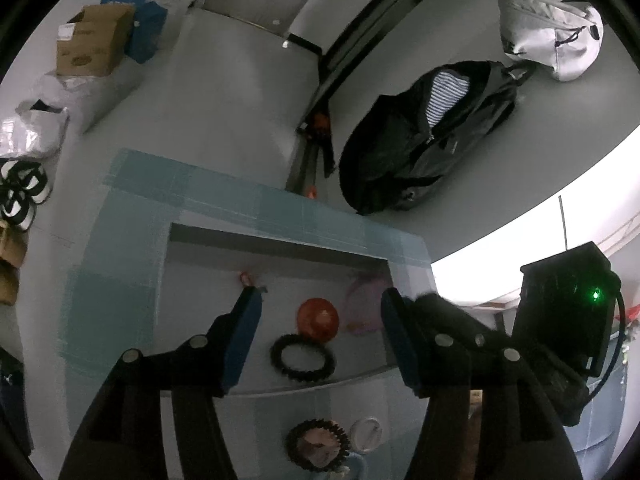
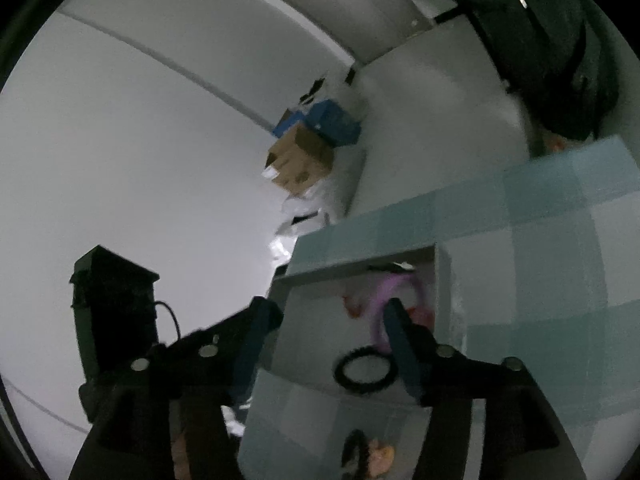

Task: Organize jewelry
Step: 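Carry the ring and bracelet over the grey box and release both into it, then withdraw both tools from the box back toward the remaining jewelry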

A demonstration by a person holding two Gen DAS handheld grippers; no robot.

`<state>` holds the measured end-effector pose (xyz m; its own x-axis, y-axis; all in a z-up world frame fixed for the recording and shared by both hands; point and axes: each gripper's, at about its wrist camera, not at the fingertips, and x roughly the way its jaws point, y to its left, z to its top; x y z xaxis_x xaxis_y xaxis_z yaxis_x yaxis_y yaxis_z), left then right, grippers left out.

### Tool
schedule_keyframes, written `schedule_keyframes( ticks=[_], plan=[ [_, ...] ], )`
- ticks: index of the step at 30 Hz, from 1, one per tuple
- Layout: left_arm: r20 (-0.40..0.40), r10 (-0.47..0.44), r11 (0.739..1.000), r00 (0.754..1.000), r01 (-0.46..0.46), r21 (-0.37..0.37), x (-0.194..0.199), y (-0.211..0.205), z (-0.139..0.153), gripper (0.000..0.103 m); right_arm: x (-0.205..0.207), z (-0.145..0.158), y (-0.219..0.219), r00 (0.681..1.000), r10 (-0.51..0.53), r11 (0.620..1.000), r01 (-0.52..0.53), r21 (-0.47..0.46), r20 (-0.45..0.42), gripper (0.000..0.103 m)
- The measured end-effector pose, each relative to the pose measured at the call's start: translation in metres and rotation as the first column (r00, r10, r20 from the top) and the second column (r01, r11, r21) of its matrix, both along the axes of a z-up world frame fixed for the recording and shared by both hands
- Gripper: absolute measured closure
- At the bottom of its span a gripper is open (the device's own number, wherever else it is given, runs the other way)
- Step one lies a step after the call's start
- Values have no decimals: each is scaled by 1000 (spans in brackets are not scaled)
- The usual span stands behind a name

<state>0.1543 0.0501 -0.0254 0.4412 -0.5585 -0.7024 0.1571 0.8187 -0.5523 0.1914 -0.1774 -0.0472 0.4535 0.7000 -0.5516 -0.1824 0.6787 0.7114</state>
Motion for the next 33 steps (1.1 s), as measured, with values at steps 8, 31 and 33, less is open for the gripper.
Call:
schedule_keyframes(
  ticks=[8, 31, 33],
  plan=[
    [13, 46, 998, 999, -47, 33, -9, 8, 4, 46, -12, 10, 1, 999, 29, 998, -27, -62, 26, 17],
    [140, 29, 947, 990, -72, 314, -79, -10, 3, 46, -94, 38, 12, 967, 40, 903, 73, -423, 251, 13],
    [156, 34, 939, 987, -85, 333, -85, -9, 2, 46, -101, 36, 16, 965, 58, 886, 68, -459, 254, 12]
  ],
)
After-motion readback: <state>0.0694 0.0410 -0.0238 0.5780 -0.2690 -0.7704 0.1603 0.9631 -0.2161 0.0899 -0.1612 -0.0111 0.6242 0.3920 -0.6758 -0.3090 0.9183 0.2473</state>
